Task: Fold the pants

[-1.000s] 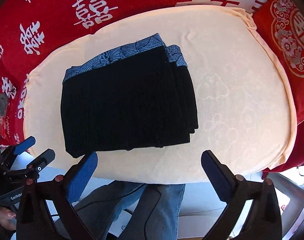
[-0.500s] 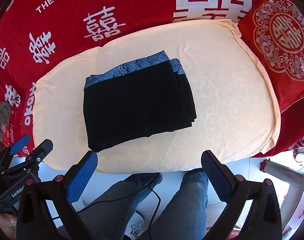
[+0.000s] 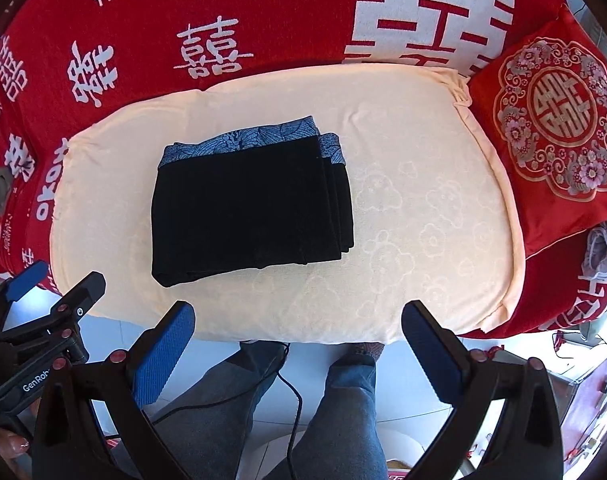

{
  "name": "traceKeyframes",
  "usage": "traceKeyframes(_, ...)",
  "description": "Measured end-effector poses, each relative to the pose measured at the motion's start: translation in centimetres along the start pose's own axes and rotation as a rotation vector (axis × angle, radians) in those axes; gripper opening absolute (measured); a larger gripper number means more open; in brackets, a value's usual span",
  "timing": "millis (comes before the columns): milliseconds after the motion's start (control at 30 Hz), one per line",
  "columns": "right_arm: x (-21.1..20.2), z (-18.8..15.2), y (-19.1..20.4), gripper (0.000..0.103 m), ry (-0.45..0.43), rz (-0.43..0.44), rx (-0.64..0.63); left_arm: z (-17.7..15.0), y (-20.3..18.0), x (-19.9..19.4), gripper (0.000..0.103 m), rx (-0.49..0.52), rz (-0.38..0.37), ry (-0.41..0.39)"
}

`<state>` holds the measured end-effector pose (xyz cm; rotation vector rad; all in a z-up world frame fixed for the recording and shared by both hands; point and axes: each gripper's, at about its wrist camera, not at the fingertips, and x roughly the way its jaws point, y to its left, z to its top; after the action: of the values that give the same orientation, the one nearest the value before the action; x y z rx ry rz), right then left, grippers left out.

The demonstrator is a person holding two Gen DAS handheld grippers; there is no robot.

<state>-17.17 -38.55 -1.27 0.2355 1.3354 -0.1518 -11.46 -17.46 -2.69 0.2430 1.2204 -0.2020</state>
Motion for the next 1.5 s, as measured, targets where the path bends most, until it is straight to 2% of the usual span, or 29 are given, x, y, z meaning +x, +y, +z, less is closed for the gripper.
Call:
traceKeyframes(100,-0.3,-0.3,-0.1,0.103,-0.003,0.002,-0.017,0.0,-0.5,-0.7,0.092,0.011,0.025,-0.003)
traceKeyframes(367,-0.2,-0.7,1.1,0.103,0.001,0.001,-0.093,-1.2,-0.8,-0.8,0.092,0.002,0.015,0.034)
traceKeyframes(767,-0.2,-0.8,1.9,0.103,-0.007,-0.029,-0.099,-1.5,-0.3,-1.0,0.092,0.015,0.013,0.042)
traceKeyframes(1500,-0.2,-0.7,2.1,0.103,-0.015,-0.032,-0.106,-1.5,-0.1,-1.4,0.092,0.01,0.02,0.026)
